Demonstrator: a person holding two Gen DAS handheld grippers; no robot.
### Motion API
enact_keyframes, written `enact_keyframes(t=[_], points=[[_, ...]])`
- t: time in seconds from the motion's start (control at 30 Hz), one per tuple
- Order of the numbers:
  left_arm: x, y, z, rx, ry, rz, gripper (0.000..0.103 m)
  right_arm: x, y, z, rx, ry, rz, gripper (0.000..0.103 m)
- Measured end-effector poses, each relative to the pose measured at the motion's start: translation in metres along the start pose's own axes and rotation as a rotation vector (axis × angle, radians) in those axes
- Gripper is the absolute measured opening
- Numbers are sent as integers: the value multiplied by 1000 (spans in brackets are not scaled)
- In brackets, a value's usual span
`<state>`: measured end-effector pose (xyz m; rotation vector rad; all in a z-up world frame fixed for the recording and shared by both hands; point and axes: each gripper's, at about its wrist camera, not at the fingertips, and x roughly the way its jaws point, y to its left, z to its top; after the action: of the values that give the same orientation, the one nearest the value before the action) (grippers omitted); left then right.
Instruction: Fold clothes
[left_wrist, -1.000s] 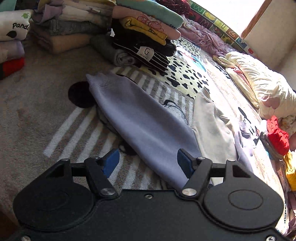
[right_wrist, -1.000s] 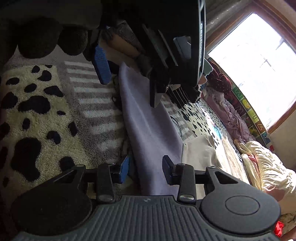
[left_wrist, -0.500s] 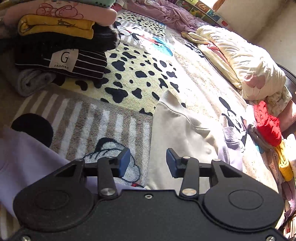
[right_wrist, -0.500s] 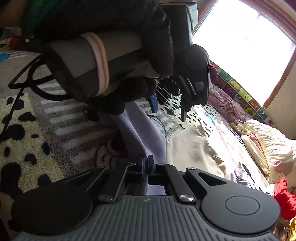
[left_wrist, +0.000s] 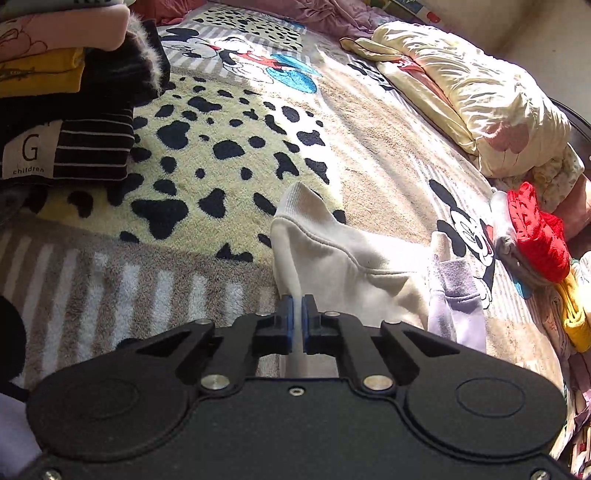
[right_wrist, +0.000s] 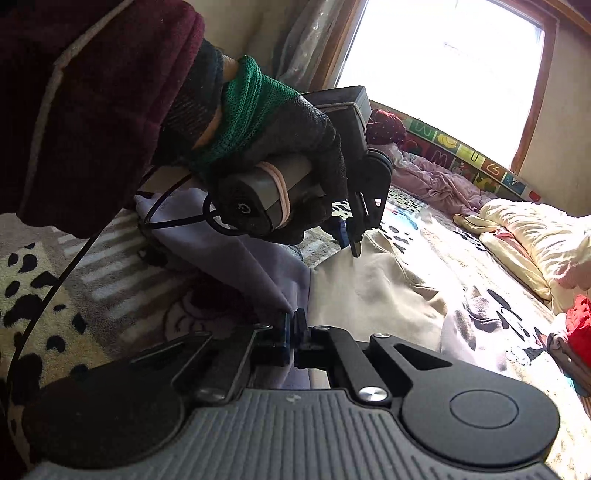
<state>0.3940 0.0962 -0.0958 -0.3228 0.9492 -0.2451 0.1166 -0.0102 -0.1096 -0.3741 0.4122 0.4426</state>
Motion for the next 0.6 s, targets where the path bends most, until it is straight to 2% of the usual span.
enact_keyframes(t=[0.17, 0.33, 0.6], points=[[-4, -45, 2, 102, -23, 41, 3, -11, -29, -3, 102, -21, -17, 2], [7, -85, -4, 201, -19, 99, 3, -20, -56, -21, 209, -3, -28, 2], [52, -124, -19, 291, 27, 184, 3, -32, -97, -53, 374, 35, -41, 2]])
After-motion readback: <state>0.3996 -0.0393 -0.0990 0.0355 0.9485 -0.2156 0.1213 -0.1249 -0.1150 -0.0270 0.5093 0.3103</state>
